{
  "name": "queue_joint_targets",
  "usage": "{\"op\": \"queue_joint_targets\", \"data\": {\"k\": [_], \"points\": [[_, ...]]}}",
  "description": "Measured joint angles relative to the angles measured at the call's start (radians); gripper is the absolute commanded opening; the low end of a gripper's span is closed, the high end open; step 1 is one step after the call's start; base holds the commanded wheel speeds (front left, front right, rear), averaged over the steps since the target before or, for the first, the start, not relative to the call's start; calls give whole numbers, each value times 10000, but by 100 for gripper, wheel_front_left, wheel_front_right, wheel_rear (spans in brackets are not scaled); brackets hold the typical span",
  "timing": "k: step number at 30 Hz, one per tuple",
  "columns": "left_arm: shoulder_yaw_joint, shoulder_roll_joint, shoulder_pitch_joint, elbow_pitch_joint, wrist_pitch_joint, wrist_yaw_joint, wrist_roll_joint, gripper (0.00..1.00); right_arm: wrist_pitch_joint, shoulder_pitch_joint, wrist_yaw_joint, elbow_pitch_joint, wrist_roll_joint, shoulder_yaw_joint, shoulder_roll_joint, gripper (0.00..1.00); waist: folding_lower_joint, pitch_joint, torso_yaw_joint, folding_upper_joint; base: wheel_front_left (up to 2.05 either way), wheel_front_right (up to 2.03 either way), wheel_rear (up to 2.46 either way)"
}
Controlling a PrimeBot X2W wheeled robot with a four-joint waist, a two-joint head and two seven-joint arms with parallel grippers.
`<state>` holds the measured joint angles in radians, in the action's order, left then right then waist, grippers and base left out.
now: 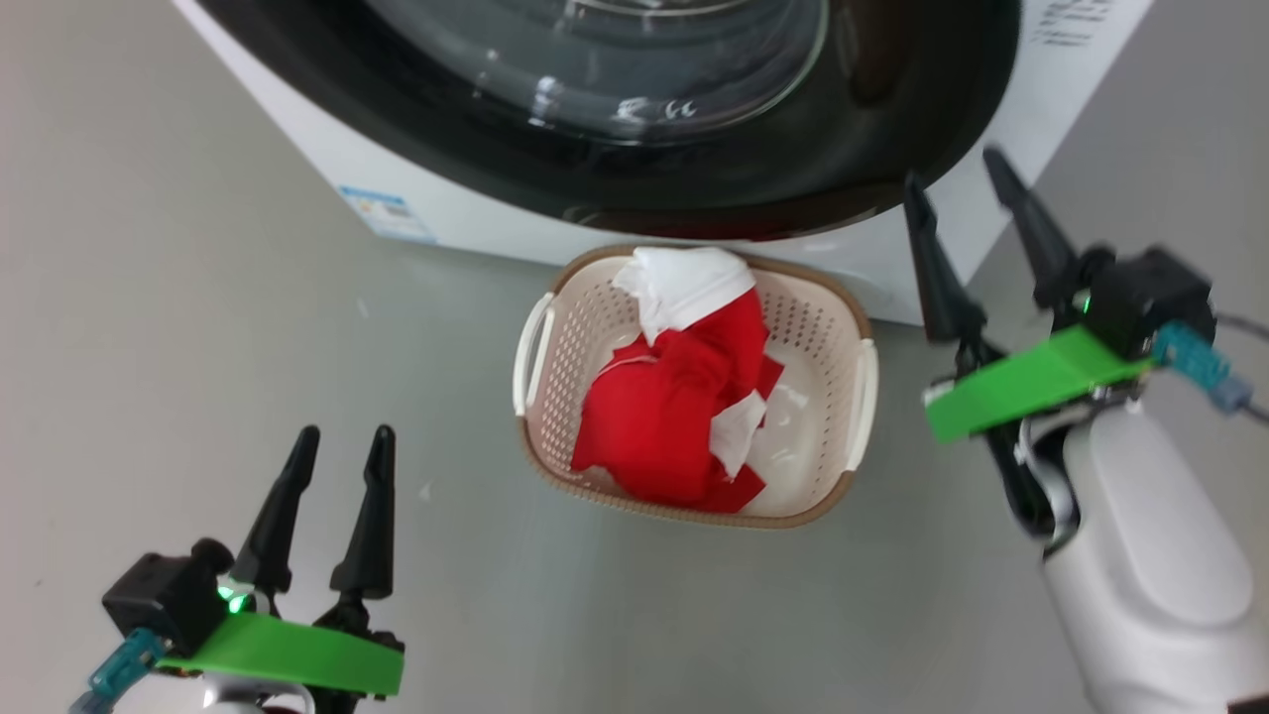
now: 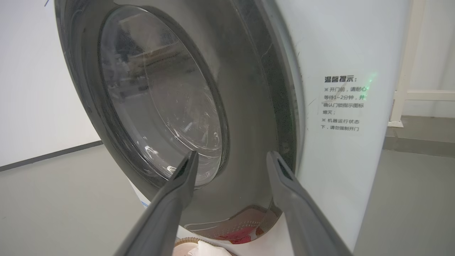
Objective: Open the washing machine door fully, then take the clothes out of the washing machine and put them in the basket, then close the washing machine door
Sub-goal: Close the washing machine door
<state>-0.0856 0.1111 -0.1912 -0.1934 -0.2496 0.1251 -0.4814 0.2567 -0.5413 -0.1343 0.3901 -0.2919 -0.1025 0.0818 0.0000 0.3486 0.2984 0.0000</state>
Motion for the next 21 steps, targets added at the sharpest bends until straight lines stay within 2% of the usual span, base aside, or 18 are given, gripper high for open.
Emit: {"op": "queue_joint_targets", "data": {"k": [21], "points": [[161,562,1207,-121,0,0,337,100,-2,3153,25,-407,-240,88,-240,100,0,-1555,-1340,0,0,0,0]]}}
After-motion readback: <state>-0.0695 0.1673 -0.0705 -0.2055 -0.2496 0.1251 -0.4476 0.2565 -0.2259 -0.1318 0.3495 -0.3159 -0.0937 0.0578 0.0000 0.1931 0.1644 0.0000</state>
